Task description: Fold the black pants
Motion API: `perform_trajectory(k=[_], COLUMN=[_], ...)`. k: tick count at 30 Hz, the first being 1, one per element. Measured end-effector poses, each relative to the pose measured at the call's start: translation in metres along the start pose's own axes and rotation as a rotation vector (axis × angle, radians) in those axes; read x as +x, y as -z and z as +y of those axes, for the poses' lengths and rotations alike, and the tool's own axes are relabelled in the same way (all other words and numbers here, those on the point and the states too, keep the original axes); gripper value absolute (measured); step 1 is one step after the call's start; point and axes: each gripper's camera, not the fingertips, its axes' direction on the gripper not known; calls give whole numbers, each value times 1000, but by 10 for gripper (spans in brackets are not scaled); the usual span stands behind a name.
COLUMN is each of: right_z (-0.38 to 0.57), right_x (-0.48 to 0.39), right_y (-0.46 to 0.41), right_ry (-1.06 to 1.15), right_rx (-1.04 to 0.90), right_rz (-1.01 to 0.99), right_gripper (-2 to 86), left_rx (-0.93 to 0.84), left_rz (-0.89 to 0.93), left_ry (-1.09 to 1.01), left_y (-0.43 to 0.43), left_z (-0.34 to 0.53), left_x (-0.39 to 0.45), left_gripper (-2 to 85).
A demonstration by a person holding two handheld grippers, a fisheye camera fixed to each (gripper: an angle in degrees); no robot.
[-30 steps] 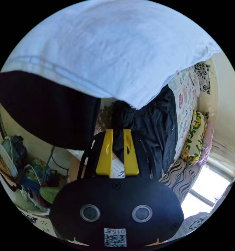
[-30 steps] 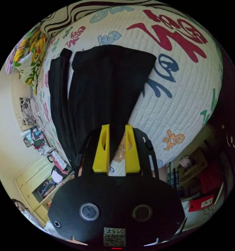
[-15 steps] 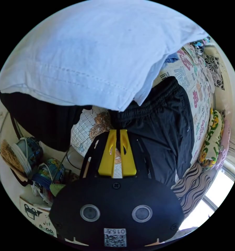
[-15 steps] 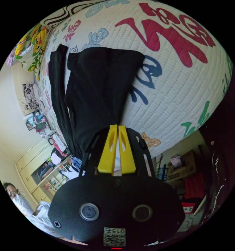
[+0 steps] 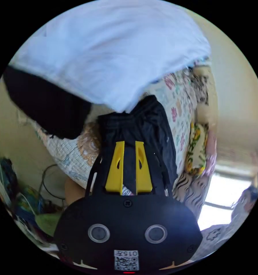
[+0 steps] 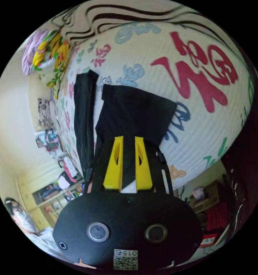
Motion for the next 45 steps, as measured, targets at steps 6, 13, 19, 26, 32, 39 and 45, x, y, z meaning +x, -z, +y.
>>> perform_trajectory(k=[6,13,19,26,32,39,45], right_z=[-7,-60,-78,-41,11,19,2], right_x=[-142,-222,-216,-191,-104,-40,-45], right_y=[-33,-73,-80,-4,87,113,108], right_ry=[487,469,311,366,124,-83,-90], right_rx=[-121,-211,-215,-175,-74,-54,-63], right_rz=[243,358,460,239,195,102,110], right_gripper=[89,70,1,45,93,107,115], left_rx=[-68,-260,-322,-187,-31,-13,-89], left_rz=[-254,-331,-581,-349,-430,-303,-189], left_ry=[-682,-743,-631,-536,-207,-74,34], left_y=[-46,-153,-190,-121,-17,-13,-55], left_z=[16,-43,-62,-31,32,41,25], left_x=[157,228,210,186,98,36,21], left_gripper=[70,64,1,72,99,102,97])
